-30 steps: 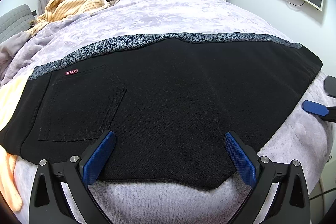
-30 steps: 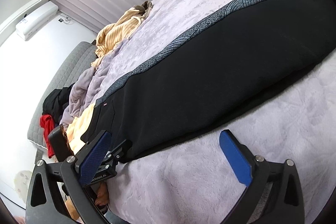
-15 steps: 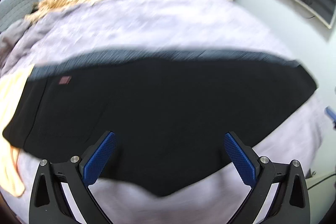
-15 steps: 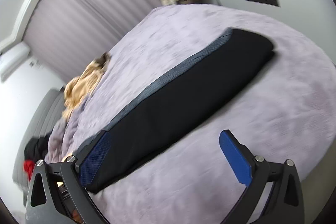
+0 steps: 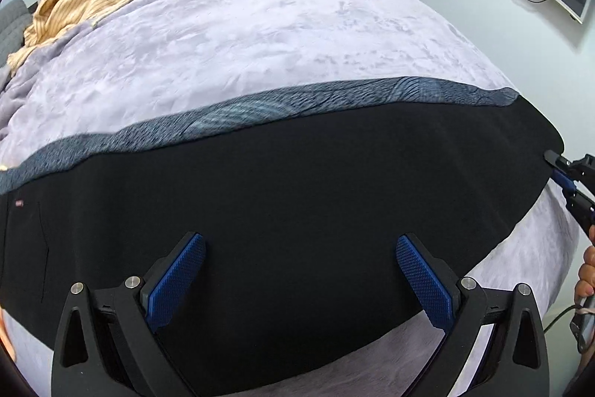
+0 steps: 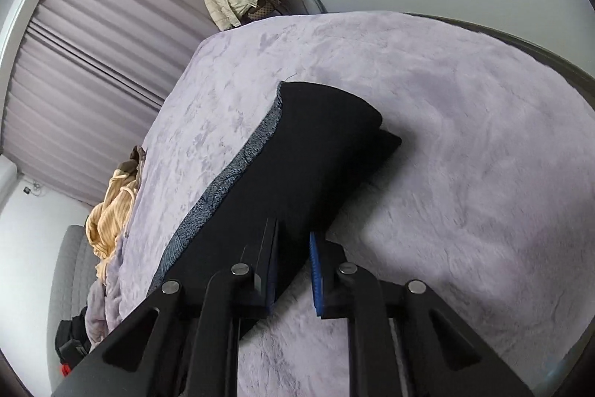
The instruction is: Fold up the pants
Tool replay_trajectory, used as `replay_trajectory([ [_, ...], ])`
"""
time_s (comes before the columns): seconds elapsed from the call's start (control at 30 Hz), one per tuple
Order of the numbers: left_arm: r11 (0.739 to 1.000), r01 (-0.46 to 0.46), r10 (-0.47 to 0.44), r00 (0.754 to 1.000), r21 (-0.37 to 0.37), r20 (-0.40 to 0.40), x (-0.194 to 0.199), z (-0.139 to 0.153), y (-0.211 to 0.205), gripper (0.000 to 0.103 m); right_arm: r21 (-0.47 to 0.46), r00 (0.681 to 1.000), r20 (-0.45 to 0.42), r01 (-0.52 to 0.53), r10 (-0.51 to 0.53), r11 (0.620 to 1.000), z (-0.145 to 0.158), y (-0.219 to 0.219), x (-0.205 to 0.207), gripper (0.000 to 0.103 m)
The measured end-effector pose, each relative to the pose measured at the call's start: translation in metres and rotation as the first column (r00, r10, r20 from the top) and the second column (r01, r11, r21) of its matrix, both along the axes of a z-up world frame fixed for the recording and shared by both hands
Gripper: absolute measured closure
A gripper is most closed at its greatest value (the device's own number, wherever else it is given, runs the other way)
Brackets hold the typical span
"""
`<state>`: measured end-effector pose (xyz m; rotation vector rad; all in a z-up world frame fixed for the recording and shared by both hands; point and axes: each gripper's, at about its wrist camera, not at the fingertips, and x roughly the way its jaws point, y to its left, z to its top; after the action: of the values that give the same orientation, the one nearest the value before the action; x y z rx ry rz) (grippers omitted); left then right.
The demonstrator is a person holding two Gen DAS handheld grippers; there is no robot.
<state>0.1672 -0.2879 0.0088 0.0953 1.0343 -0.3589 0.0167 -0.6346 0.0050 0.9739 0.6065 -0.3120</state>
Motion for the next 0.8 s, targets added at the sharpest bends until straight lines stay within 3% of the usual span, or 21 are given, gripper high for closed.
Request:
replay_trajectory([
  [0.1,1.000,0.005,-0.004,1.000,0.028,-0.013,0.008,-0.009,-0.015,0.000,-0.084,0.999,-0.049,-0.025,0.021,0.996,0.003,0.003,0.007,0.086],
  [0.17,0.999,-0.006,0.006,1.000,0.052,-0.003,0.008,-0.020,-0.020,0.000,-0.079,0.996,-0.084,-0.038,0.032,0.996,-0.013,0.002,0.008,0.086],
  [0.33,0.999,0.003,-0.007,0.996,0.038,0.085,-0.001,-0.024,-0.021,0.000,0.022,0.998,0.035,-0.057,0.057,0.998,-0.030,-0.005,-0.010,0.071],
  [0.47,1.000,0.004,-0.007,0.995,0.031,0.104,-0.002,-0.025,-0.019,0.000,-0.007,0.994,0.059,-0.096,0.096,0.995,-0.027,0.003,-0.007,0.055],
  [0.8,0.999,0.025,-0.022,0.991,-0.024,0.131,-0.004,-0.024,-0.014,0.000,-0.040,0.992,0.085,-0.089,0.092,0.995,-0.032,0.009,-0.002,0.050],
])
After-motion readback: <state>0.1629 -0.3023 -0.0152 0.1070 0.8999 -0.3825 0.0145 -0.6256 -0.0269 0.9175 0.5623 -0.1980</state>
